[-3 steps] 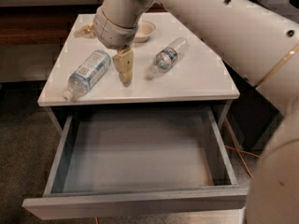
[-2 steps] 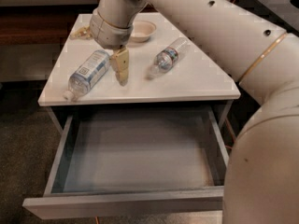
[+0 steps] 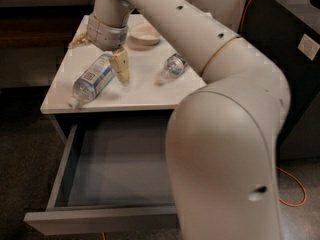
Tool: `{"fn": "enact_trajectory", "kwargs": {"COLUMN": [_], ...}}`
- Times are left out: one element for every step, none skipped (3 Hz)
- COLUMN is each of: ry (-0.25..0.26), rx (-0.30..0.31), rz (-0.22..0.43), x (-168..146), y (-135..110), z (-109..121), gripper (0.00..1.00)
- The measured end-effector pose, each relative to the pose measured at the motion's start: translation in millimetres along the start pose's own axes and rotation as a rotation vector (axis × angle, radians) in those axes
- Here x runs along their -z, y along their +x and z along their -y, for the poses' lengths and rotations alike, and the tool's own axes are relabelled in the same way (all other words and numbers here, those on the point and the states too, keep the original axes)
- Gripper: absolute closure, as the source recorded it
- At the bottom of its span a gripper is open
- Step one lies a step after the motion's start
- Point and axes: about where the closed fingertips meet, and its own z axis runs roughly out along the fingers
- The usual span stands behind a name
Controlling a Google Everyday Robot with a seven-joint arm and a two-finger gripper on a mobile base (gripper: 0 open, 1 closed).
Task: Place blue plastic bottle into top drawer
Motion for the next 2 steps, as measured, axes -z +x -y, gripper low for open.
{"fn": "enact_trajectory", "kwargs": {"ry": [-0.055, -0.072], "rx": [0.015, 0.018], "rz": [0.025, 0.038], "x": [-20, -32], "y": [7, 10], "z": [10, 17], "gripper": [0.03, 0.18]}}
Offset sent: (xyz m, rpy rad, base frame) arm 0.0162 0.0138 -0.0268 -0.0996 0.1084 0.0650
